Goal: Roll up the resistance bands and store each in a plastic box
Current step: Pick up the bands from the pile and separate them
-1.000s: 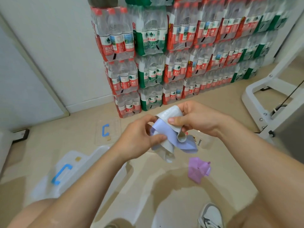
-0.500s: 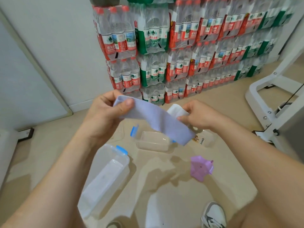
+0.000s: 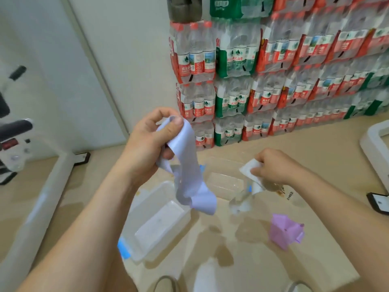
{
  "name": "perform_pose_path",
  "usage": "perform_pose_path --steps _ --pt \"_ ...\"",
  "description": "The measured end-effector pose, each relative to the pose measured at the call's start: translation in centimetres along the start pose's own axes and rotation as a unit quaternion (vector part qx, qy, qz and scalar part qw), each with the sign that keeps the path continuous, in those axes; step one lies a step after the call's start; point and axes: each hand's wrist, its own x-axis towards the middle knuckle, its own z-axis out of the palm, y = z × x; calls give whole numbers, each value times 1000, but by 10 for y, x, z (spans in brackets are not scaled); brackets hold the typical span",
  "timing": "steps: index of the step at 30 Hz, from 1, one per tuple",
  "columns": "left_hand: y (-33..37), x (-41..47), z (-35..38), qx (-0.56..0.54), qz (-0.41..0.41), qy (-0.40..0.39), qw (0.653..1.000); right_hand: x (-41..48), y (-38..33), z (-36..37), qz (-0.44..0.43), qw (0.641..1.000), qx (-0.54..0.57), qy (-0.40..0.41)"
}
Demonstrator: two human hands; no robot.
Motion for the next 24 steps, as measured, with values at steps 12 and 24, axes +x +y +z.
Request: perform_pose_path --steps 12,24 --pt "-117 -69 -11 550 -198 -245 773 -3 -60 21 -84 990 103 -47" --pt "-132 -41 -19 158 -358 -146 909 -19 -68 22 -132 901 386 -151"
